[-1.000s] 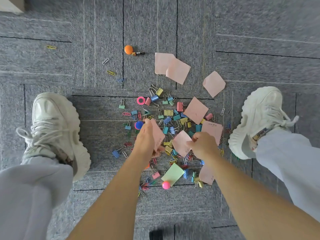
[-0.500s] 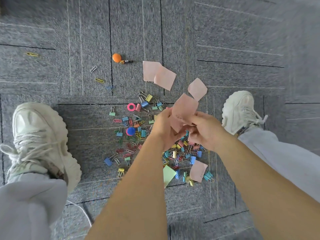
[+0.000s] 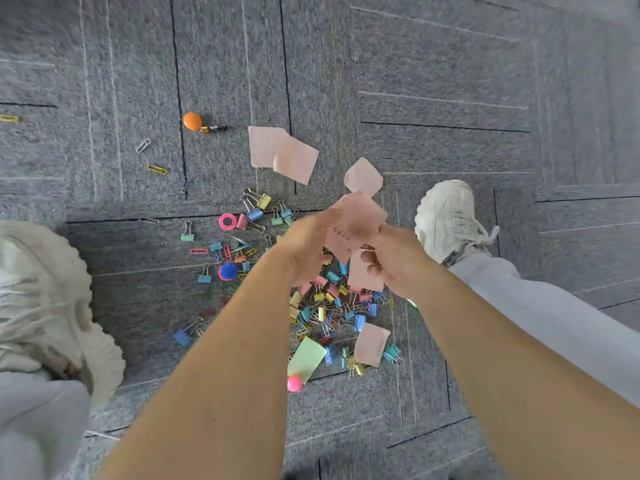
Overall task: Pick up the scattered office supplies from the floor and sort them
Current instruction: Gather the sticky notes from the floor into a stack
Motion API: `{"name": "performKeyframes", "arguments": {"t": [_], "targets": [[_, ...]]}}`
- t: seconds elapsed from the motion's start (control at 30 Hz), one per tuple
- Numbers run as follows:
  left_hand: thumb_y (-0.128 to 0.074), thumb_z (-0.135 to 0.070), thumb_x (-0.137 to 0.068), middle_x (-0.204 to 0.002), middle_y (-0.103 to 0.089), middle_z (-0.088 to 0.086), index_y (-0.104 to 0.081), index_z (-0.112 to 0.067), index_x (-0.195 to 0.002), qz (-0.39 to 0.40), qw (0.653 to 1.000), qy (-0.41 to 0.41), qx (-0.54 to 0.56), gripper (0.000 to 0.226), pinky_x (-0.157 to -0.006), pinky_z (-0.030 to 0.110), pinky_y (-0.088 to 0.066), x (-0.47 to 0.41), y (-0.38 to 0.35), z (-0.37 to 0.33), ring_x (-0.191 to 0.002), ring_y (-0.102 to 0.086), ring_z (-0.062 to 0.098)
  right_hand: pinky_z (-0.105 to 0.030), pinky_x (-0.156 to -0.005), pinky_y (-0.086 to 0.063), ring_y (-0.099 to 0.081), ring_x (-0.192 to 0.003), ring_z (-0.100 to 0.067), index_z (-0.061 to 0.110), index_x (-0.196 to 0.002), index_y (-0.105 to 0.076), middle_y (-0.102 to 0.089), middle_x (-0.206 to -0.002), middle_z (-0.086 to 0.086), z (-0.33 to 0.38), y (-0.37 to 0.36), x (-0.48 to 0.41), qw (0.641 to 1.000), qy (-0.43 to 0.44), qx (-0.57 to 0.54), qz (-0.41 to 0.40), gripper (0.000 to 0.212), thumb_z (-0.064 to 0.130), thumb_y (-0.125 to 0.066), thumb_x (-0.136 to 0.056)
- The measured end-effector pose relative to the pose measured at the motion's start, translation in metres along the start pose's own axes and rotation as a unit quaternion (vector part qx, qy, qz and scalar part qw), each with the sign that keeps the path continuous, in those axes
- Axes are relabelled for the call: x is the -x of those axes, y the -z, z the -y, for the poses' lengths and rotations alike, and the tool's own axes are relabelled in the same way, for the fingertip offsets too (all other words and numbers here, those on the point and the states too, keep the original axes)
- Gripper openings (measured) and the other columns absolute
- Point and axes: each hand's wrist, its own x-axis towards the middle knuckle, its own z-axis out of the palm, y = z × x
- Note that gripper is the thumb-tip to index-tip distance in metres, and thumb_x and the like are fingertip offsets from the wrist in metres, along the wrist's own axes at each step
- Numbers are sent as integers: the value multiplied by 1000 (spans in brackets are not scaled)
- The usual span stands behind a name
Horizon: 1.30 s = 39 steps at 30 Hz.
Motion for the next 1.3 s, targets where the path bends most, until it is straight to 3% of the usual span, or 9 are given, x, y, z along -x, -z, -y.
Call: {"name": "performKeyframes", "arguments": {"t": [0.13,0.3,0.47,0.67,0.77,0.9,1.1,1.2,1.3], "targets": [[-72,-24,-78,-101,-68,15,-64,-4,-100,27,997,-47,-57,31,-86,38,-43,0,0,-18,-94,-61,25,-22,-44,-25,-35,-48,-10,10,-88,-61,-48,-63,-1,7,20,7,999,42,-2,20,13,14,-73,-86],[-77,-35,-81,-108,-71,17,-62,-6,-116,51,997,-35,-55,49,-89,44,-55,5,-8,-12,-95,-68,29,-25,-49,-23,-32,-50,-13,14,-79,-63,-43,-53,6,22,29,15,984,89,137,65,15,8,-77,-81],[-53,-16,-101,-117,-63,22,-55,-11,-110,3,1000,-7,19,11,-91,47,-56,11,10,-6,-106,-64,34,-23,-52,-33,-44,-55,-11,15,-86,-69,-66,-67,9,21,37,2,982,76,171,5,19,32,-76,-84],[-28,17,-91,-125,-64,19,-53,-30,-133,-4,991,5,137,68,-91,62,-51,0,49,16,-115,-60,47,-23,-47,-39,-58,-50,-20,-3,-100,-64,-67,-77,-14,-57,28,-61,948,-81,287,-109,34,29,-64,-89],[-21,19,-85,-126,-62,24,-54,-41,-129,16,983,17,185,81,-89,62,-52,-4,48,22,-119,-57,48,-26,-49,-37,-65,-92,-29,0,-124,-55,-65,-112,-16,-78,19,-72,933,-68,312,-165,43,26,-64,-90],[-18,20,-80,-127,-60,27,-57,-38,-126,20,971,23,236,84,-81,48,-47,-6,37,19,-110,-53,43,-27,-53,-41,-59,-79,-28,5,-107,-65,-69,-102,-14,-73,23,-76,915,-17,340,-217,25,24,-63,-91],[-28,10,-85,-119,-62,18,-61,-41,-119,13,979,30,203,70,-101,63,-38,-7,37,12,-103,-58,39,-25,-48,-29,-47,-47,-11,15,-79,-69,-64,-64,-1,-21,33,-28,991,100,73,-60,14,15,-66,-93],[-56,-23,-94,-113,-61,15,-63,-29,-120,16,983,26,180,28,-96,63,-46,-3,28,2,-97,-60,35,-23,-49,-25,-37,-48,-9,15,-91,-72,-60,-60,6,-2,32,-9,993,101,-2,54,5,16,-67,-93],[-64,-61,-76,-106,-69,14,-64,-22,-112,7,988,25,155,53,-94,63,-49,-4,24,4,-98,-65,38,-20,-49,-36,-46,-53,-10,18,-99,-74,-64,-65,9,5,16,-7,985,129,79,83,10,19,-71,-89]]}}
